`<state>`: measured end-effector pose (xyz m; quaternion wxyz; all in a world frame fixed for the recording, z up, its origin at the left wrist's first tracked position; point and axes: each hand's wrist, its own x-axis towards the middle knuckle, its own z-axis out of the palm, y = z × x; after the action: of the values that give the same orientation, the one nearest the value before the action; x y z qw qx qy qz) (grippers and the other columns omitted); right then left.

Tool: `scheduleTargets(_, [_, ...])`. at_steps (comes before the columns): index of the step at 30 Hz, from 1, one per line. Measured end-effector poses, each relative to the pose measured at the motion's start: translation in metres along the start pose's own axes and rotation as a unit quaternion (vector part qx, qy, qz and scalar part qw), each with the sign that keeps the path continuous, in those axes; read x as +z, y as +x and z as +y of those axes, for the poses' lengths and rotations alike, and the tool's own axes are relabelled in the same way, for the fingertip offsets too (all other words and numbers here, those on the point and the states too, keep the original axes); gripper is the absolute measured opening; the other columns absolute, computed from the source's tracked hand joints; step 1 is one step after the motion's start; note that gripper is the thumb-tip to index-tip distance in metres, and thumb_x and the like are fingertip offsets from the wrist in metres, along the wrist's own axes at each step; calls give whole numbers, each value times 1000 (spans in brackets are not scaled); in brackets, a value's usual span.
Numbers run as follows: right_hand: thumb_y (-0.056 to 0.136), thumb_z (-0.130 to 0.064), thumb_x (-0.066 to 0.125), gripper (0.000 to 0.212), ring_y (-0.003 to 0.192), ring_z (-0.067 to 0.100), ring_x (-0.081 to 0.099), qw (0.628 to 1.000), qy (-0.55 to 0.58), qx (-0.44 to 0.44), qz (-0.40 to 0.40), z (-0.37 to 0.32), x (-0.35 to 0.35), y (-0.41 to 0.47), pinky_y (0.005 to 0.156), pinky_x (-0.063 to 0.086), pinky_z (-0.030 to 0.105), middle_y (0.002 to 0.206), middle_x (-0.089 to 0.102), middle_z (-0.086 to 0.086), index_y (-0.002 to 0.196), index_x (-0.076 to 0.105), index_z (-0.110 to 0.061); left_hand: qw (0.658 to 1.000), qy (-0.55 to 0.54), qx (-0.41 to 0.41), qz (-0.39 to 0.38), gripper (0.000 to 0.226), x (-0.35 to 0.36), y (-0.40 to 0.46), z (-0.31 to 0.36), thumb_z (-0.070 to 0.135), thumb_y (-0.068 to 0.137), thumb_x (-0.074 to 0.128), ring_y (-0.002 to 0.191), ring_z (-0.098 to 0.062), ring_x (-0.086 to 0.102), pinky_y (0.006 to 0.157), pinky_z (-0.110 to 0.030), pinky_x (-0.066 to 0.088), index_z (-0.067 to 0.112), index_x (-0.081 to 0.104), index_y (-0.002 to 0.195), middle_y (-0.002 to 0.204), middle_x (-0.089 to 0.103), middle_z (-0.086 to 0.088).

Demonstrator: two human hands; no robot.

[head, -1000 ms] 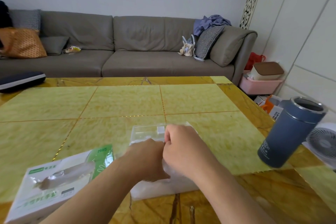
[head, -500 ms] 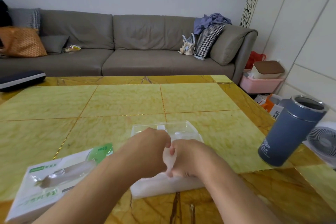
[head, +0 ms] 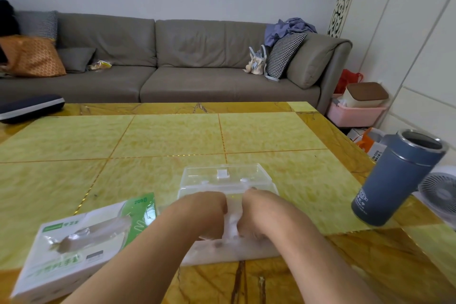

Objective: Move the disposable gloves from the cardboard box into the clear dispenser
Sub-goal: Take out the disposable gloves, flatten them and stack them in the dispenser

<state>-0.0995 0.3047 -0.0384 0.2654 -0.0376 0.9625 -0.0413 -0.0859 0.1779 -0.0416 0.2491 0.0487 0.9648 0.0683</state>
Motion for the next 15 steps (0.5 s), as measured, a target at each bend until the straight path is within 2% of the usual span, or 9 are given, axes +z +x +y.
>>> scheduleTargets(1, [93,-12,63,34,67,22,55,1000,2,5,1,1,-1,-3,54,42,31,78,53,7,125,55,-5,1000,1,-1,1,58,1,-1,1,5,94,60,68,-11,53,51,-21,38,25,48,146,91,51,7])
scheduleTargets(2, [93,-11,64,28,69,23,56,1000,0,4,2,1,-1,-2,57,43,31,79,52,7,120,57,-6,1000,5,-4,1,56,2,-1,0,4,93,60,74,-14,58,52,-21,38,25,51,144,97,54,5])
scheduleTargets(4, [95,-12,64,8,67,21,55,1000,-9,1,-1,-1,-1,1,59,44,30,77,52,6,90,58,-8,1000,2,-5,5,53,4,0,-1,7,92,62,88,-20,62,58,-23,40,26,53,141,114,61,1])
scheduleTargets(6, [98,-16,63,19,67,20,54,999,-23,0,-36,-4,-3,0,69,47,32,78,53,5,81,55,-10,1000,-2,5,-2,54,4,0,-3,10,93,63,93,-21,57,68,-26,43,27,50,142,123,62,1])
scheduleTargets(8, [100,-19,62,10,82,25,58,997,-35,-8,-63,-6,-5,1,80,47,34,87,56,6,98,63,-9,1000,3,16,-12,56,2,-2,-5,12,94,64,99,-21,61,76,-30,48,26,48,146,127,62,0])
scheduleTargets(9, [100,-19,62,16,89,26,58,997,-33,-6,-73,-6,-4,2,81,47,35,92,57,8,110,67,-8,1000,2,15,-17,60,2,-3,-6,12,95,64,103,-21,63,79,-30,50,27,46,149,130,62,0])
scheduleTargets(11, [100,-18,60,20,91,27,56,995,-51,-13,-80,-8,-4,2,80,46,35,91,56,8,113,69,-5,1000,9,6,-13,65,0,-7,-7,8,95,63,109,-22,63,80,-29,49,26,42,153,137,59,-1])
scheduleTargets(13, [101,-17,58,16,84,26,56,993,-70,-9,-91,-8,-2,5,78,45,34,84,53,6,90,64,-6,999,31,-13,11,59,-1,-10,-7,5,94,63,118,-23,62,84,-30,50,22,47,149,139,59,-1])
scheduleTargets(15, [100,-15,58,25,70,23,52,993,-77,-5,-93,-9,-1,4,75,44,34,77,49,5,75,56,-9,998,46,-36,23,54,-2,-13,-4,4,95,61,122,-24,61,87,-30,50,19,50,145,138,59,-3])
